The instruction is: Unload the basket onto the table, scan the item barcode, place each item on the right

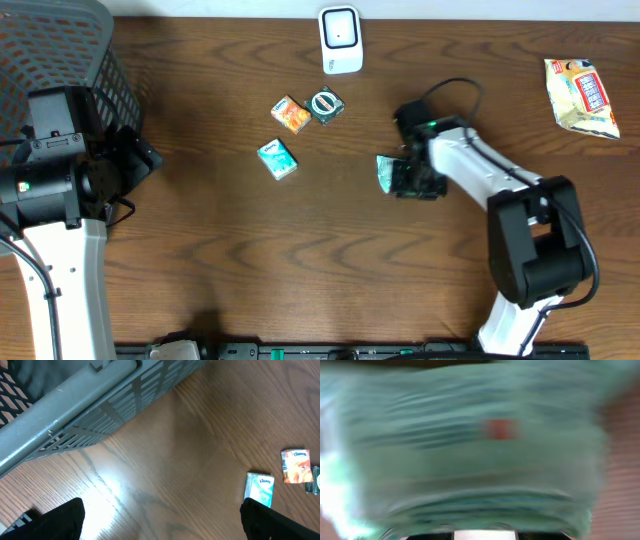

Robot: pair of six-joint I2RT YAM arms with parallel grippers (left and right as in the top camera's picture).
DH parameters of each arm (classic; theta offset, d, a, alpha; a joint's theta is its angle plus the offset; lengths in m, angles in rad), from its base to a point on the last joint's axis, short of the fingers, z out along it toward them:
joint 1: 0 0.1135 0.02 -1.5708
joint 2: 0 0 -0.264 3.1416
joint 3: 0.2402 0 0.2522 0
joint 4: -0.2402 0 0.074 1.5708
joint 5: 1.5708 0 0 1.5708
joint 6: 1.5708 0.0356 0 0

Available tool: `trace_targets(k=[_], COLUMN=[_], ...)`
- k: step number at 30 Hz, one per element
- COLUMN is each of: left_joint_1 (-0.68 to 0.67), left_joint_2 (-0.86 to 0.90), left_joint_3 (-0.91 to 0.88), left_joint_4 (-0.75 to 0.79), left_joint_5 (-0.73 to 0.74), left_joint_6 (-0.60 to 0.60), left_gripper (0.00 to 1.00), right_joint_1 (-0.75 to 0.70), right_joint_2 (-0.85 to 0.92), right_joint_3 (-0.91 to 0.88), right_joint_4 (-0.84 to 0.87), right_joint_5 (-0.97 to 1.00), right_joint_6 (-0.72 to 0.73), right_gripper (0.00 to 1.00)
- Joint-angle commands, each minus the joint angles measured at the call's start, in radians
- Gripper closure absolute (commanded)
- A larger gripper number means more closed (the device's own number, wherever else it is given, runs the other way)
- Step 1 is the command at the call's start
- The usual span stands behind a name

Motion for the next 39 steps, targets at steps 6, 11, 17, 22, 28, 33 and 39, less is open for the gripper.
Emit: trace_targets(k=[6,11,17,22,28,33,39], left_joint_1=[0.003,0.003,0.003,0.003,0.003,0.003,0.003], left_joint_2=[0.0,0.0,0.0,0.0,0.0,0.0,0.0], left_joint_3=[0.002,0.002,0.002,0.002,0.002,0.002,0.002], left_joint_4=[-0.002,-0.002,-0.002,-0.002,-0.002,-0.002,-0.002], left_joint_5=[-0.003,-0.003,-0.003,-0.003,-0.003,-0.003,-0.003], left_joint_6=[-0.009,-0.009,-0.009,-0.009,-0.009,-0.009,-0.009], left_gripper=[0.02,0.02,0.02,0.02,0.02,0.02,0.02], right_joint_1=[-0.087,-0.095,-0.095,-0.093,-0.065,-0.036,0.004], right_joint_2=[-0.016,-0.016,-0.016,-0.015,-0.013,-0.013,-0.013], right_joint_3=[0.124,0.212,0.253,0.243,0.2,0.151,0.094], right_joint_4=[-0.043,-0.105,-0.119,-0.103,0.023,0.175,0.286], right_joint_5=[-0.215,-0.282,-0.29,-0.163,-0.106,-0.106,-0.095], right_joint_6=[-0.105,-0.127,-0.126,-0.027,0.027,0.009,-0.039], right_gripper=[0.62,0.57,0.52,0.48,0.51,0.52,0.55])
